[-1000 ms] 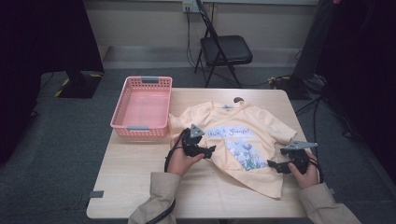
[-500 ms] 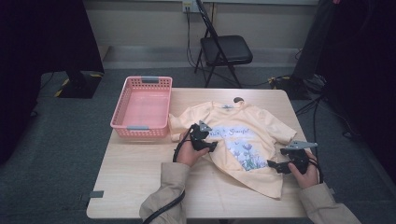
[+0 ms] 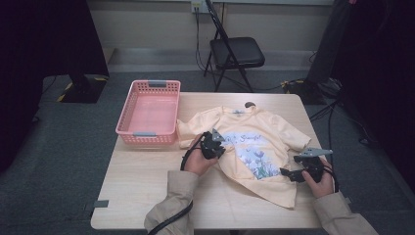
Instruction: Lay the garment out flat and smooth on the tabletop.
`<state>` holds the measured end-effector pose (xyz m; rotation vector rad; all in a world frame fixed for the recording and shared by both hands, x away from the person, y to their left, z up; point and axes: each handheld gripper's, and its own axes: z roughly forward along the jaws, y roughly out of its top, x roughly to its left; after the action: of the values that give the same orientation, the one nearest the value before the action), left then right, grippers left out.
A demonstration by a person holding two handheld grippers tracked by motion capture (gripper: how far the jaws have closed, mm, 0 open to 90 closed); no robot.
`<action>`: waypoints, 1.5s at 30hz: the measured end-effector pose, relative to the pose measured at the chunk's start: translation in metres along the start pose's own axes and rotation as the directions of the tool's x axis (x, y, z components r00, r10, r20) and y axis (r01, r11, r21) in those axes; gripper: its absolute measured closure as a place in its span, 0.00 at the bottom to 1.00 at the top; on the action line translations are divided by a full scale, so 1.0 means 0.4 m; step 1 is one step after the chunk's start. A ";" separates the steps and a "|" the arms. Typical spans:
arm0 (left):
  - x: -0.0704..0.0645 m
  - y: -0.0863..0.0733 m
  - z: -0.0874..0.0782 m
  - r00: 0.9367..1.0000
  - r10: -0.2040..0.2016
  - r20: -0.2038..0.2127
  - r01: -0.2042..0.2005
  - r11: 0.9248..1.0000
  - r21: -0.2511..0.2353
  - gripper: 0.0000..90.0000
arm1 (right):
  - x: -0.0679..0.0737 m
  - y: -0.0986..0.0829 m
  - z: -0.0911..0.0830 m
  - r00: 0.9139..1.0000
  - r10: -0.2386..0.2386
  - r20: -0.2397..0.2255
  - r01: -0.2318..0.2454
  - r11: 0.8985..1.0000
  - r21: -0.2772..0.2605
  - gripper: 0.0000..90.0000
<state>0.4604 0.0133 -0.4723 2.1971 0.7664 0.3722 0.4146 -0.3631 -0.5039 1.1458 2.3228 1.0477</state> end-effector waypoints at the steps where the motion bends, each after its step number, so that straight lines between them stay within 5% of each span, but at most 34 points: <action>1: 0.000 0.000 0.000 1.000 0.000 0.000 0.000 1.000 0.000 0.95 | 0.000 0.000 0.000 1.000 0.000 0.000 0.000 1.000 0.000 0.13; 15: -0.023 -0.066 -0.085 0.998 -0.054 0.016 0.055 0.998 -0.044 0.95 | 0.000 0.000 0.000 1.000 0.000 0.000 0.000 1.000 0.000 0.13; 35: -0.056 -0.115 -0.121 0.998 -0.052 0.027 0.053 0.998 -0.036 0.95 | 0.001 0.000 0.000 1.000 0.000 0.000 0.000 1.000 0.000 0.13; 45: -0.067 -0.152 -0.144 0.996 -0.084 0.030 0.085 0.994 -0.061 0.95 | 0.001 0.000 0.000 1.000 -0.001 0.000 0.001 1.000 0.000 0.13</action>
<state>0.3872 0.0615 -0.4798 2.1004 0.8193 0.3187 0.4145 -0.3628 -0.5039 1.1445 2.3237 1.0474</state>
